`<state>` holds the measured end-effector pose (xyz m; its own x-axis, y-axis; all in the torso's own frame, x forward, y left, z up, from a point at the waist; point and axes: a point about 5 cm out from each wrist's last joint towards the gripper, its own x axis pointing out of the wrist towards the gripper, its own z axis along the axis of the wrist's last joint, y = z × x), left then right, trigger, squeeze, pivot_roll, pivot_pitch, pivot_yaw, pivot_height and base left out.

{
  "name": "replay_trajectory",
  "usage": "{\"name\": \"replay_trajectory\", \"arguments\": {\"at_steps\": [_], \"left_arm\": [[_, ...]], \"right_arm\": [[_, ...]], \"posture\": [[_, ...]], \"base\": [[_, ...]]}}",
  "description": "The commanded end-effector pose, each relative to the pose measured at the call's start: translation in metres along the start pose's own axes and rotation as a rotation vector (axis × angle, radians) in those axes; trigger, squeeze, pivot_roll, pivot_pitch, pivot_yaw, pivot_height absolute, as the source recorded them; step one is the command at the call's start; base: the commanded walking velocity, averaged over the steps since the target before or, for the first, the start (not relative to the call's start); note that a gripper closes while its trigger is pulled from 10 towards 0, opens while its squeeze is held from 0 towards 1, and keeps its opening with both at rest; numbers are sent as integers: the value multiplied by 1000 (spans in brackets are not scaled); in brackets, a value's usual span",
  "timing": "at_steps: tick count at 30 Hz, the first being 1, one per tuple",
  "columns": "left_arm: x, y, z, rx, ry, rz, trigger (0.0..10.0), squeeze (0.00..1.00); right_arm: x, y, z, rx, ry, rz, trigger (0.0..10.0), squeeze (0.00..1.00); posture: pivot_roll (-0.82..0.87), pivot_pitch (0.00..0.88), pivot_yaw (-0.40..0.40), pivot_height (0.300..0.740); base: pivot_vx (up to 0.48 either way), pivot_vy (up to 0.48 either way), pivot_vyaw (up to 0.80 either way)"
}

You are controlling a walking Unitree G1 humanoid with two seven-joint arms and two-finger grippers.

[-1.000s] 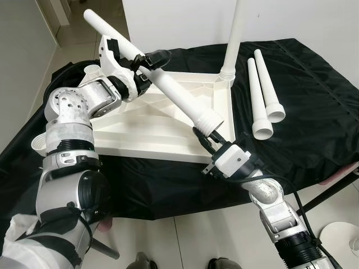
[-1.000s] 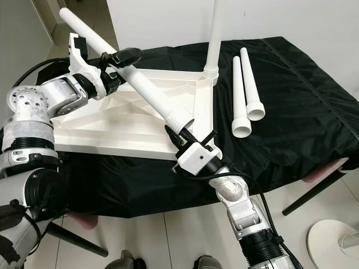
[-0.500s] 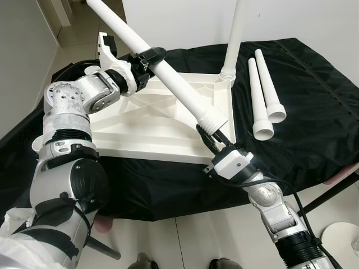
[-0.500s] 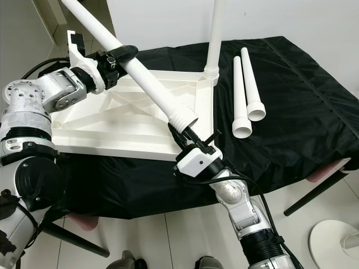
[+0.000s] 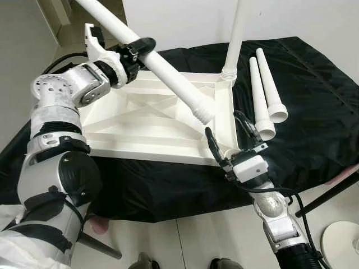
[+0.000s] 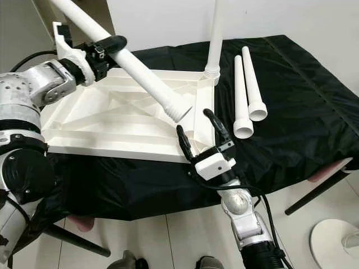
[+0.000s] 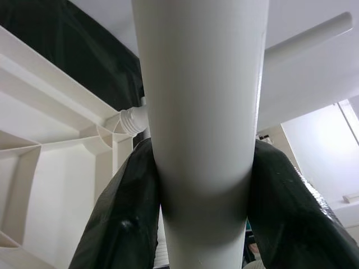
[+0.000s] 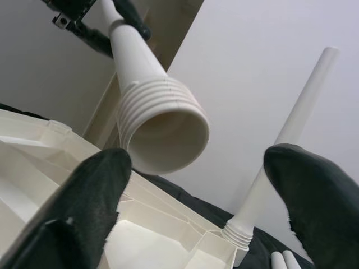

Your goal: Building children table

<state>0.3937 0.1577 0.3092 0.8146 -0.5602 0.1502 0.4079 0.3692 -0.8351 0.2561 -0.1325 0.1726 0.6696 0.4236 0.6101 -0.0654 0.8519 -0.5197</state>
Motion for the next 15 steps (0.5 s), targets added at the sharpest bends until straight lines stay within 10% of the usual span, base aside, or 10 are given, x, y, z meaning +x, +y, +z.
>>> {"name": "replay_trajectory", "arguments": {"at_steps": [1, 4, 6, 15], "left_arm": [[-1, -5, 10, 29, -23, 10, 10000, 0], [-2, -4, 11, 44, -32, 19, 10000, 0], [-3, -4, 12, 140, -44, 31, 10000, 0], [-4, -7, -4, 472, -97, 38, 10000, 0]], "right_arm": [[-11, 1, -1, -24, 25, -16, 10000, 482], [-17, 0, -3, -22, 47, -25, 10000, 400], [-13, -2, -6, 117, 129, -73, 10000, 0], [14, 0, -15, 536, 264, -44, 10000, 0]], "posture": [[-49, 101, 130, 740], [-49, 103, 131, 740], [-53, 104, 132, 740], [-56, 103, 106, 740]], "base": [[0, 0, 0], [0, 0, 0], [0, 0, 0], [0, 0, 0]]}}
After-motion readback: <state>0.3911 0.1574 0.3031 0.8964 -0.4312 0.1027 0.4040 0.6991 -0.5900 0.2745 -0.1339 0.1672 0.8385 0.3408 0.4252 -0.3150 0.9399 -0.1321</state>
